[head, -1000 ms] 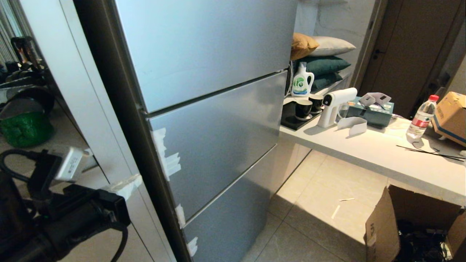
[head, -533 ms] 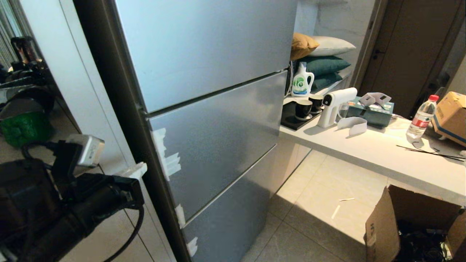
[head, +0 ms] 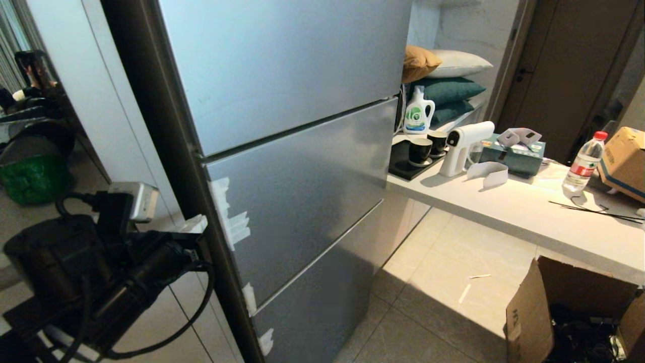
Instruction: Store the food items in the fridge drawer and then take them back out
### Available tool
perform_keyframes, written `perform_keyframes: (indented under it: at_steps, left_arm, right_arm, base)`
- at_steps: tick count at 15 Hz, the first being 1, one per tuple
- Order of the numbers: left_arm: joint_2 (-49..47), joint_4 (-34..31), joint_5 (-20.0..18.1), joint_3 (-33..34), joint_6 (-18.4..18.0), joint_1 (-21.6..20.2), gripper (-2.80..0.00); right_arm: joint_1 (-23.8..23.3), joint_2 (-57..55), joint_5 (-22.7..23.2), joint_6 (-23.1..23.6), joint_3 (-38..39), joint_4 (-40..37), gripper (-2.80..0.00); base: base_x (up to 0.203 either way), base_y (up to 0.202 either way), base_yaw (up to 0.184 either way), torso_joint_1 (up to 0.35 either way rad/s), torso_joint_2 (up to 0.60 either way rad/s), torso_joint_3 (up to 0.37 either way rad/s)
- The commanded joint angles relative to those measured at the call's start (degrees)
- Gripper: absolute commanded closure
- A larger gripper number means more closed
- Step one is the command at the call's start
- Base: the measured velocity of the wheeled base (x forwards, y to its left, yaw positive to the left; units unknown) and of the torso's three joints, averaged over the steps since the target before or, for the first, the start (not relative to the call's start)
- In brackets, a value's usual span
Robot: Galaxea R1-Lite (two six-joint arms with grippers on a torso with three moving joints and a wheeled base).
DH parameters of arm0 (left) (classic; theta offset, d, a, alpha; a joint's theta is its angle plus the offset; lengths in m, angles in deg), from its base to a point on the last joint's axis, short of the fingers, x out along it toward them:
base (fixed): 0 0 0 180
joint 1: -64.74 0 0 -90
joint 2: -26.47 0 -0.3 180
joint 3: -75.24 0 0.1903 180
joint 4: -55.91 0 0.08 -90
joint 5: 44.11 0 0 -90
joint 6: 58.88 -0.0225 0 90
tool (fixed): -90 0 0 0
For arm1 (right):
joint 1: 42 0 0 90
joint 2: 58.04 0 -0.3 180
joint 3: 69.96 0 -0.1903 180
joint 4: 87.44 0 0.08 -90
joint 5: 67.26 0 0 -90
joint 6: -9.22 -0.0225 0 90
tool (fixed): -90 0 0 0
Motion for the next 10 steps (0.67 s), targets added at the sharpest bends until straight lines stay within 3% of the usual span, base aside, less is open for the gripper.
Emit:
perform_keyframes:
  at_steps: [1, 10]
  left_arm:
    - [-0.8, 0.4, 0.1, -0.2, 0.0, 0.0, 0.00]
    - [-4.9, 0.5, 0.1, -4.1, 0.2, 0.0, 0.00]
  right_arm:
    - [0.0, 0.0, 0.0, 0.0, 1.7, 0.1, 0.00]
    - [0.0, 0.0, 0.0, 0.0, 1.7, 0.1, 0.00]
  base:
    - [0.000, 0.000, 0.000, 0.000, 0.00, 0.000]
    - [0.000, 0.000, 0.000, 0.000, 0.00, 0.000]
